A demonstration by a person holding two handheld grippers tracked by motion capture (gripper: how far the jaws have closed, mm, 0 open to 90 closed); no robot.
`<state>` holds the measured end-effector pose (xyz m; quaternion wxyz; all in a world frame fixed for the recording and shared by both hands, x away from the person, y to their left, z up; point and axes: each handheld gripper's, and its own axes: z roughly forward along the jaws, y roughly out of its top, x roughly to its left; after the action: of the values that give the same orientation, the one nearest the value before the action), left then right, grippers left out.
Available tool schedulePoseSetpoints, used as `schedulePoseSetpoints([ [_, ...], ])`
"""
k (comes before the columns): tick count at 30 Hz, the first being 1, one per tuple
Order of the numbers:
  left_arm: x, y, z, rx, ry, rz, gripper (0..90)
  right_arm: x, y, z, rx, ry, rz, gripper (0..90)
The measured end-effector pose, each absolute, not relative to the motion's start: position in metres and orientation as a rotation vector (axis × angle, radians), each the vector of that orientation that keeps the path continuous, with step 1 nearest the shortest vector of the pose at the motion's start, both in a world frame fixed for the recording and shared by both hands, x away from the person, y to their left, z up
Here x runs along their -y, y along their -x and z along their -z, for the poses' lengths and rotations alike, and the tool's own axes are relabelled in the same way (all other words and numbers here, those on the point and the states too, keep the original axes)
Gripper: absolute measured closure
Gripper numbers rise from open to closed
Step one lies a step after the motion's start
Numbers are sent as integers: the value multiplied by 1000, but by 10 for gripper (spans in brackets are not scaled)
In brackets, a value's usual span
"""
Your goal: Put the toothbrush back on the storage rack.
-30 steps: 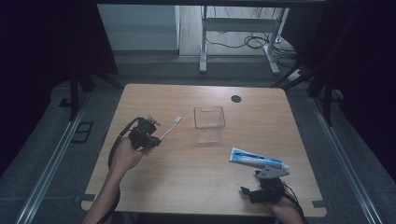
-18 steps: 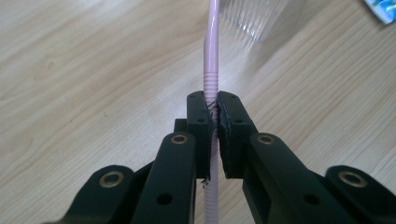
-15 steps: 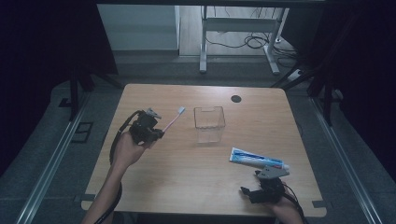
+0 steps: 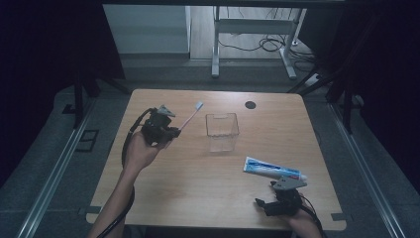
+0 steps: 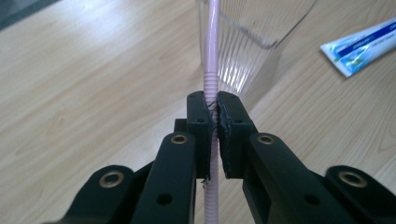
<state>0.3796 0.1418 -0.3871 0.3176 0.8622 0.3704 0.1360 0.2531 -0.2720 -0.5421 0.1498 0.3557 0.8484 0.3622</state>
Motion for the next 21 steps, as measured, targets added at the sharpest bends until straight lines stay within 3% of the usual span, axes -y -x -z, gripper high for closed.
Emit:
schedulePoseSetpoints([
  [21, -104, -400, 375, -887, -2197, -360, 844, 272, -253, 542, -2438, -1021, -1041, 109],
])
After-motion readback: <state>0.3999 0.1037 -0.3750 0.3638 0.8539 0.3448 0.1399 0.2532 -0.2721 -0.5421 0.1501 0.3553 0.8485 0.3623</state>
